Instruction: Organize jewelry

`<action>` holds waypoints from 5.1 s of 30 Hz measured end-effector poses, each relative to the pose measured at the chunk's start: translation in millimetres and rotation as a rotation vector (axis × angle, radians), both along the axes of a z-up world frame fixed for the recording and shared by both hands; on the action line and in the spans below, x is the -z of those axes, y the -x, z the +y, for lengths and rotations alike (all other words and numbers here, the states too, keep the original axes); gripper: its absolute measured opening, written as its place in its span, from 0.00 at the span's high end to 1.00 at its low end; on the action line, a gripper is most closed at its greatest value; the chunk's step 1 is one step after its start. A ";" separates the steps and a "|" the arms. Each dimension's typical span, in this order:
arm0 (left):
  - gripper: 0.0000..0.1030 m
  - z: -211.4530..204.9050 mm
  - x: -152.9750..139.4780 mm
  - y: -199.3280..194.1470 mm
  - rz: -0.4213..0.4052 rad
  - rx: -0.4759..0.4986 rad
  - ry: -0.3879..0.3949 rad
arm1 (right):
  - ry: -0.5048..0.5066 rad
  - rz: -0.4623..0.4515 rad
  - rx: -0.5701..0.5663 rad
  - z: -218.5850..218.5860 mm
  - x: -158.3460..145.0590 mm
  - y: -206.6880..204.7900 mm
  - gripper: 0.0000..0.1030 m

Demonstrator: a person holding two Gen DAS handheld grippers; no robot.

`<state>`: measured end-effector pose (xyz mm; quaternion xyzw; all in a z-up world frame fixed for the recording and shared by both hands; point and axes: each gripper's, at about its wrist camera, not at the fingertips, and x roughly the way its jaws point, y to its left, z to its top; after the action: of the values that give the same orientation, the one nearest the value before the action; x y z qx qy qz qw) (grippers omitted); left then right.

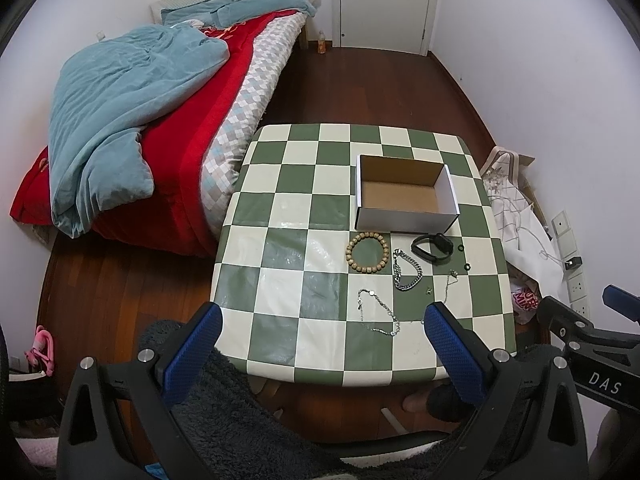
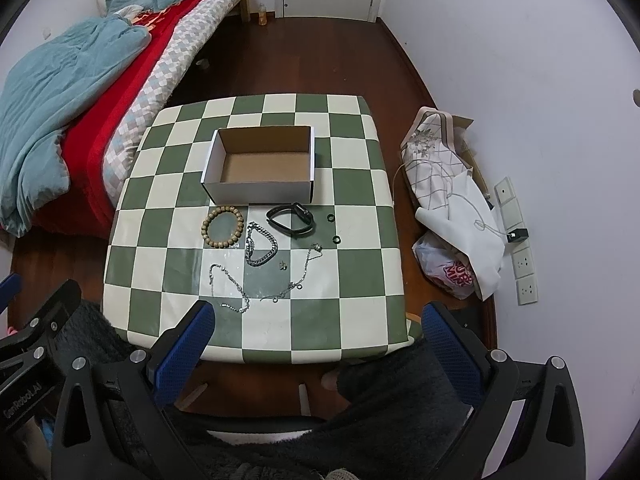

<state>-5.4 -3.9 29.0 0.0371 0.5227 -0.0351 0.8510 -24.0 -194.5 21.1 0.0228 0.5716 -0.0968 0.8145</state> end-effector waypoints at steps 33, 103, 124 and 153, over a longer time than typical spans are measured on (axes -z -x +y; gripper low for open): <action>0.20 -33.4 247.3 -88.8 0.305 0.025 -0.167 | -0.222 0.203 0.187 -70.2 250.7 -69.6 0.31; 0.99 -18.6 248.1 -76.2 0.195 0.122 0.017 | -0.332 0.112 0.139 -53.4 259.3 -54.9 0.59; 0.99 -5.8 167.6 -79.2 0.040 0.126 0.036 | -0.214 0.007 0.080 -36.2 227.8 -56.3 0.94; 1.00 -65.3 45.7 -205.0 -0.054 0.225 0.296 | -0.288 -0.266 -0.059 -31.6 62.3 -176.7 0.94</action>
<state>199.6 -69.2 -16.7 -0.0294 0.4812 -0.2054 0.8517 152.6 -226.1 -41.2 0.1351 0.4673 0.0137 0.8736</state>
